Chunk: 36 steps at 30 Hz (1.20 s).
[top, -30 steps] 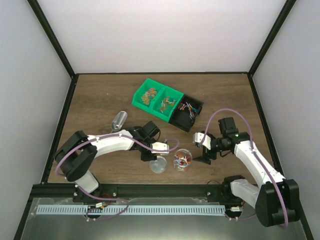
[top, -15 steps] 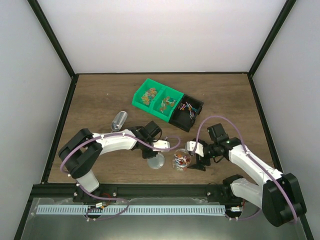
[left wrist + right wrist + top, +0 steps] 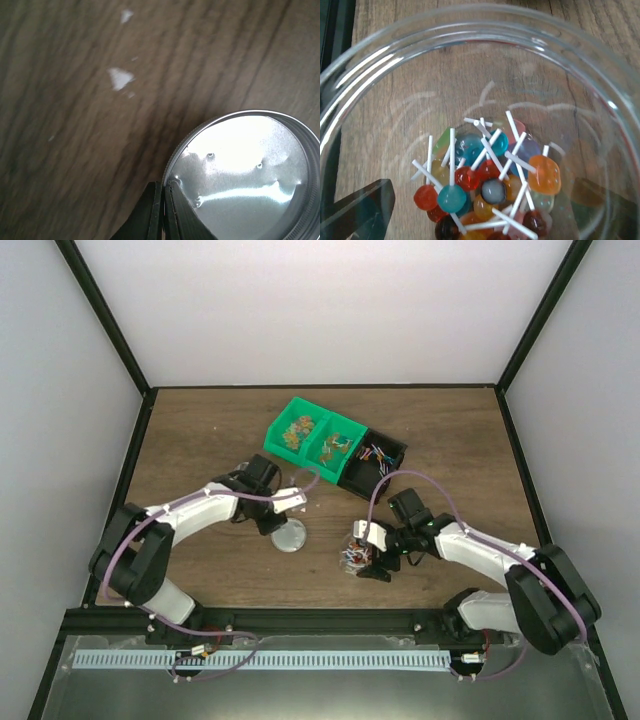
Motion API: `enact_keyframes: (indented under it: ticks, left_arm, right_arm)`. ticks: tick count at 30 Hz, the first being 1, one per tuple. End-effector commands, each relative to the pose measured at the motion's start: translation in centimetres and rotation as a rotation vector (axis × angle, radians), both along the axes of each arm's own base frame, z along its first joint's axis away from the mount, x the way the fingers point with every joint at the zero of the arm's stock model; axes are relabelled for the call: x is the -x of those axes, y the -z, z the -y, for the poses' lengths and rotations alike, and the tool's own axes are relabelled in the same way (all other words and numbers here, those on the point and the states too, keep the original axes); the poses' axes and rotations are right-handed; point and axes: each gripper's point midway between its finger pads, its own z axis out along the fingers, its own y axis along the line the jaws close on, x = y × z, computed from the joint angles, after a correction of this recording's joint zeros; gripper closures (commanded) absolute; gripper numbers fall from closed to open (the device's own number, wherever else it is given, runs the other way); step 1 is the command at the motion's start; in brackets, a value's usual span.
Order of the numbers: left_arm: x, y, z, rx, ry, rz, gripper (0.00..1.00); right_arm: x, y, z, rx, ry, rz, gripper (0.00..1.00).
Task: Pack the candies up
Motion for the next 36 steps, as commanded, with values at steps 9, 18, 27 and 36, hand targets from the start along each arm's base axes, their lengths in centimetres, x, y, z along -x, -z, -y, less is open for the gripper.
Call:
enact_keyframes:
  ticks: [9, 18, 27, 36]
  left_arm:
    - [-2.5, -4.0, -4.3, 0.157, -0.238, -0.104, 0.96]
    - [-2.2, -5.3, -4.5, 0.199, -0.264, -0.114, 0.96]
    - [-1.1, -7.4, -3.8, 0.255, -0.235, -0.177, 0.96]
    - [0.1, -8.8, -3.6, 0.281, -0.211, -0.206, 0.96]
  right_arm:
    - [-4.0, -0.1, -6.8, -0.043, 0.05, 0.036, 0.01]
    - [-4.4, -1.5, -9.2, -0.072, 0.004, 0.046, 0.0]
    - [-4.0, -2.8, -6.8, -0.063, -0.005, 0.139, 0.0]
    - [-3.2, -5.9, -4.4, -0.075, -0.018, 0.279, 0.0]
